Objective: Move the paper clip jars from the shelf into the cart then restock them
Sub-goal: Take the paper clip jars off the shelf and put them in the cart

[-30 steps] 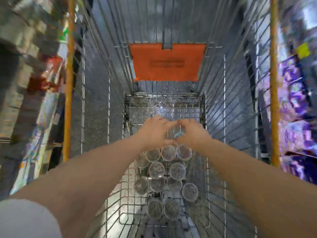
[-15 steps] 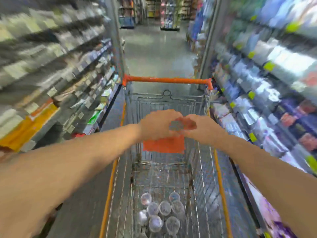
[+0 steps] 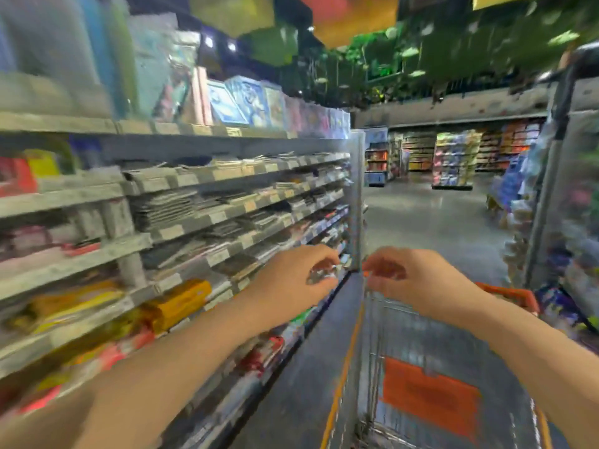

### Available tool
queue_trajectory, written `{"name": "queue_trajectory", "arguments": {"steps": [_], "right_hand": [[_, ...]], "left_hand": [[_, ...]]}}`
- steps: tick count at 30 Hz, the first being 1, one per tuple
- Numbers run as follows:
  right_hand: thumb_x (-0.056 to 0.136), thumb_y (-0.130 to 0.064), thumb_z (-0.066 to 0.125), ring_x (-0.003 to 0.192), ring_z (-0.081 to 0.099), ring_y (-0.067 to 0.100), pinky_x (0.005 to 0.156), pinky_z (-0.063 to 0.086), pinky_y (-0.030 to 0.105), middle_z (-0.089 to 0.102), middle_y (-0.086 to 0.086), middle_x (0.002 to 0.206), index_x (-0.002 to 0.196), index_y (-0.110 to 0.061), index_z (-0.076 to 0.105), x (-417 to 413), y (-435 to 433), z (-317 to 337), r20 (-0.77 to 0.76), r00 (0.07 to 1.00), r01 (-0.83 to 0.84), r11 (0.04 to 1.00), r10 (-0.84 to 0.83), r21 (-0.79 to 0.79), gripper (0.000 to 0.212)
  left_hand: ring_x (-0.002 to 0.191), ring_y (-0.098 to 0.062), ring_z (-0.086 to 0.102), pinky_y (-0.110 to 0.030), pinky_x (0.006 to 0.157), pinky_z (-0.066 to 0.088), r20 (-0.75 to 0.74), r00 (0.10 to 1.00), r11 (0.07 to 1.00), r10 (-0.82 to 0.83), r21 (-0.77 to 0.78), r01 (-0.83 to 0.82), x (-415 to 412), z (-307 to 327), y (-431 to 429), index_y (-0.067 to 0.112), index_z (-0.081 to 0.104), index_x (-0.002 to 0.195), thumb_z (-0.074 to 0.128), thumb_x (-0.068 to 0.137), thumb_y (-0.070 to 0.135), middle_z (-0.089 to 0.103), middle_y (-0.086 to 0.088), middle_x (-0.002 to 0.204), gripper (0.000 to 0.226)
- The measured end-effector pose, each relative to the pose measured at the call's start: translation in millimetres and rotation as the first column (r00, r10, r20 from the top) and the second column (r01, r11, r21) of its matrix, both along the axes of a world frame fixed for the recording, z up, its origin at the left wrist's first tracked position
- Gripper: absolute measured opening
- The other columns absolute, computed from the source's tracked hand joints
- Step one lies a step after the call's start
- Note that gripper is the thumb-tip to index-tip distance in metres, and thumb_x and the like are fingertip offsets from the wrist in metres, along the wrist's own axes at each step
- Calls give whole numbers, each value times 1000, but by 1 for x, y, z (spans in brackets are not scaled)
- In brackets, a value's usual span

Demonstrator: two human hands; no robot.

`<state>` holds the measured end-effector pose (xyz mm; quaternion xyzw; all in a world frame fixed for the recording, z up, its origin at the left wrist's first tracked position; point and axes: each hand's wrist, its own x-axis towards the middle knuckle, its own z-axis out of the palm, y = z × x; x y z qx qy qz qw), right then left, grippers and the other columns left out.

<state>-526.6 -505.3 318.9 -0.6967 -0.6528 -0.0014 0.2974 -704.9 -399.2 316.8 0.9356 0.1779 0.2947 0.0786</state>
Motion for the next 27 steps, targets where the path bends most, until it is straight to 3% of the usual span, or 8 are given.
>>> {"name": "queue_trajectory", "arguments": {"steps": [3, 8, 12, 14, 18, 21, 23, 27], "right_hand": [[88, -32, 61, 71, 57, 1, 62, 42, 14, 61, -15, 77, 93, -35, 58, -61, 24, 16, 36, 988, -147, 989, 147, 9, 7], [88, -36, 60, 74, 57, 2, 63, 43, 17, 63, -11, 81, 98, -30, 62, -182, 75, 37, 98, 924, -377, 924, 371, 65, 12], [88, -37, 60, 71, 55, -3, 58, 40, 13, 62, -14, 77, 93, -37, 60, -289, 133, 51, 141, 854, -515, 852, 500, 95, 5], [88, -37, 59, 72, 56, -4, 58, 42, 11, 62, -15, 78, 92, -38, 59, -341, 165, 57, 144, 824, -564, 819, 549, 103, 4], [88, -35, 60, 77, 58, -2, 62, 43, 11, 62, -16, 83, 91, -37, 61, -439, 226, 66, 109, 760, -650, 753, 641, 99, 3], [87, -32, 62, 79, 57, -2, 66, 44, 16, 63, -15, 84, 85, -39, 61, -499, 269, 74, 96, 717, -697, 711, 690, 96, 7], [87, -32, 62, 78, 57, -2, 63, 42, 15, 63, -15, 84, 86, -38, 60, -538, 296, 82, 136, 690, -723, 684, 711, 98, 7], [87, -36, 61, 81, 58, 0, 68, 43, 14, 63, -16, 87, 88, -40, 60, -609, 347, 99, 178, 618, -786, 610, 766, 104, 4]], "left_hand": [[99, -5, 55, -14, 78, 37, -9, 984, 984, 176, 10, -176, -81, 13, 8, 23, 61, 114, 56, 91, 25, 62, 10, 109, 24], [85, 9, 50, 2, 73, 33, 62, 916, 916, 396, 48, -399, -224, 35, 25, 23, 63, 111, 57, 90, 19, 62, 13, 102, 22], [88, 4, 53, -9, 80, 41, 95, 820, 819, 564, 60, -570, -337, 53, 46, 25, 63, 110, 55, 90, 19, 62, 14, 97, 22], [86, 3, 54, -11, 81, 40, 94, 775, 773, 625, 67, -631, -390, 59, 57, 22, 64, 110, 56, 90, 18, 63, 12, 96, 22], [83, -1, 56, -3, 70, 38, 68, 671, 663, 738, 115, -740, -491, 65, 77, 22, 63, 107, 58, 89, 21, 66, 10, 96, 19], [90, -5, 60, -22, 84, 46, 88, 583, 578, 808, 78, -812, -552, 71, 99, 24, 63, 108, 59, 88, 22, 67, 9, 98, 21], [91, -6, 60, -25, 86, 47, 86, 530, 528, 844, 53, -848, -588, 77, 114, 25, 62, 110, 58, 88, 25, 66, 10, 96, 22], [91, -5, 59, -14, 80, 41, 97, 469, 461, 878, 94, -882, -649, 90, 148, 23, 61, 110, 57, 88, 26, 66, 9, 97, 22]]}}
